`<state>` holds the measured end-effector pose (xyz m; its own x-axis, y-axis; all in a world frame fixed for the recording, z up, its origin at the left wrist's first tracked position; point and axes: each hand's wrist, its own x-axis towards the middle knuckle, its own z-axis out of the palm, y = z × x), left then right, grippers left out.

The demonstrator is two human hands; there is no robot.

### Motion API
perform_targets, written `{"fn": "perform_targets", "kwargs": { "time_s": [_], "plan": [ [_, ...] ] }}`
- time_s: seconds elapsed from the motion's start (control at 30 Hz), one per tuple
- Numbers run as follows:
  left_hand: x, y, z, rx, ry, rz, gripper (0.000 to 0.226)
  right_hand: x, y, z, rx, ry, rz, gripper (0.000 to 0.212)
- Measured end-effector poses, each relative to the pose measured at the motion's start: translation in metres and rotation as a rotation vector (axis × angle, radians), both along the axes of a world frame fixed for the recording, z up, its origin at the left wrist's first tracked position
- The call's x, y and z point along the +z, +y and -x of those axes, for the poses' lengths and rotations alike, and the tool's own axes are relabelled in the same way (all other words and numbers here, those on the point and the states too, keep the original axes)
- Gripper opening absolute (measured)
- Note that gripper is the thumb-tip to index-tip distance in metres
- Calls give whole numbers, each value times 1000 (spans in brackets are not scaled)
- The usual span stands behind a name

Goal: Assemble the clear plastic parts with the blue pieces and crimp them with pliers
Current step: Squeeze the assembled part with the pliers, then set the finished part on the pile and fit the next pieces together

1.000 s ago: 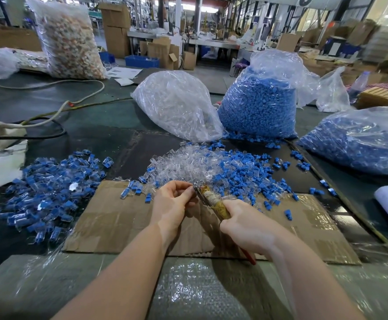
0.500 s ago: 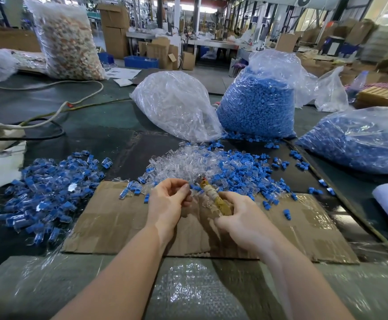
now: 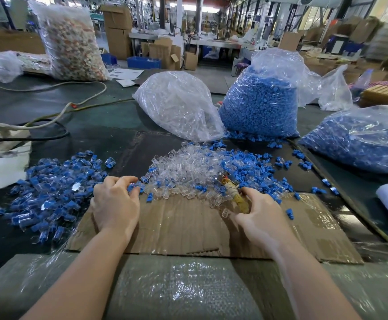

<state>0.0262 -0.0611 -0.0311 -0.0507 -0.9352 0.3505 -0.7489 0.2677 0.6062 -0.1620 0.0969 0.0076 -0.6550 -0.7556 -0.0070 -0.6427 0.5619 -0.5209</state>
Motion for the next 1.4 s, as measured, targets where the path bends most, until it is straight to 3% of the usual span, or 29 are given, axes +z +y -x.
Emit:
{"fn": "perform_targets", "kwargs": {
  "time_s": [0.27,0.57,0.8,1.0,1.17,1.3,1.4],
  "plan": [
    [-3,9,7,-83,-227,24,21,-6,3,5,-116,178,-75,63],
    [-2,11,19,-213,-3,43,9,-25,4,5,-185,447,-183,71],
    [-3,21,41,-358,24,45,10,-22,5,0,-176,531,-251,70],
    [2,35,58,-493,-24,79,13,-16,-17,-22,131,514,270,34],
    [5,45,70,-610,12,60,13,-17,-30,-27,337,445,287,16],
    [3,48,75,-637,109,-31,14,-20,-29,-21,326,436,274,13],
    [1,53,79,-649,119,-42,13,-19,-26,-15,218,465,356,24]
  ]
}}
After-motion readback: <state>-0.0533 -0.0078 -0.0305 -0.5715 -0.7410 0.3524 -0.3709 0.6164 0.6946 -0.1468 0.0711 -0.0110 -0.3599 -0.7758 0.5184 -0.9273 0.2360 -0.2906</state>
